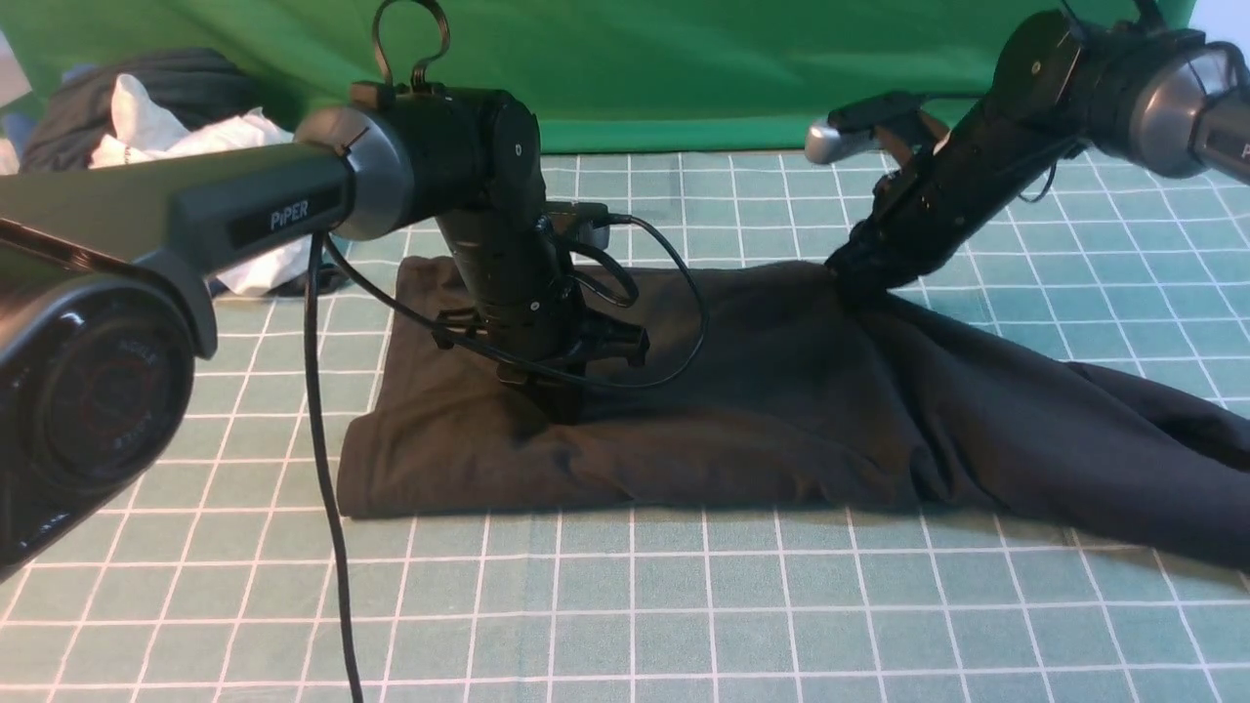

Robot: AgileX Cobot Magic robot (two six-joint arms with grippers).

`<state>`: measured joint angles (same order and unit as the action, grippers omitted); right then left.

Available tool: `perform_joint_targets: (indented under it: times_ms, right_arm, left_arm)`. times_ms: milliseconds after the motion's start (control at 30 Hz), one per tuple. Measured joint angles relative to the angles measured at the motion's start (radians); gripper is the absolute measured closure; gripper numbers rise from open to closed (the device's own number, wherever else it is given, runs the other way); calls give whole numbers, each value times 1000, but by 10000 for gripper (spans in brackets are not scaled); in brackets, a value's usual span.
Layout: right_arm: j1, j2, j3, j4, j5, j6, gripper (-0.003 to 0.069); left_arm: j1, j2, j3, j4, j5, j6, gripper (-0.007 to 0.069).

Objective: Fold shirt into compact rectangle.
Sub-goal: 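Pull the folded dark garment lengthwise by its ends to straighten it flat on the table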

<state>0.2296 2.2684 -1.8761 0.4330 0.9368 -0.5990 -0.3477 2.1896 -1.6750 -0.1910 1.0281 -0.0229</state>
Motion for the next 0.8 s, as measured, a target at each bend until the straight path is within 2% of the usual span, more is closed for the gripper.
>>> perform_joint_targets:
  times_ms: [200, 333, 367, 400, 433, 467, 533, 667, 733, 767, 800]
  right_arm:
    - [0, 2, -30, -55, -24, 0, 613]
    - [1, 10, -30, -80, -36, 10, 493]
    - [1, 9, -37, -87, -29, 35, 389]
    - [1, 9, -41, -88, -24, 39, 375]
    - [1, 1, -57, -104, 3, 67, 286]
    - [0, -5, -75, -123, 36, 91, 239]
    - [-1, -35, -116, -178, 115, 150, 208]
    - [-18, -121, -153, -259, 233, 217, 285]
    - [-52, -184, -135, -276, 255, 267, 400]
    - [-82, -227, -102, -280, 258, 285, 494]
    - [-107, -259, -60, -284, 259, 297, 552]
  left_arm:
    - [0, 0, 0, 0, 1, 0, 613]
    - [0, 0, 0, 0, 1, 0, 613]
    - [0, -3, 0, 2, 2, 1, 613]
    - [-1, -3, 1, 1, 2, 1, 613]
    - [-1, -11, 2, 13, 4, 0, 613]
    - [0, -20, 3, 23, 6, -6, 613]
    - [4, -47, 3, 45, 8, -28, 613]
    - [9, -103, 3, 78, 22, -40, 613]
    - [9, -135, 16, 86, 31, -45, 613]
    - [9, -150, 31, 86, 30, -45, 613]
    - [9, -163, 59, 85, 20, -45, 613]
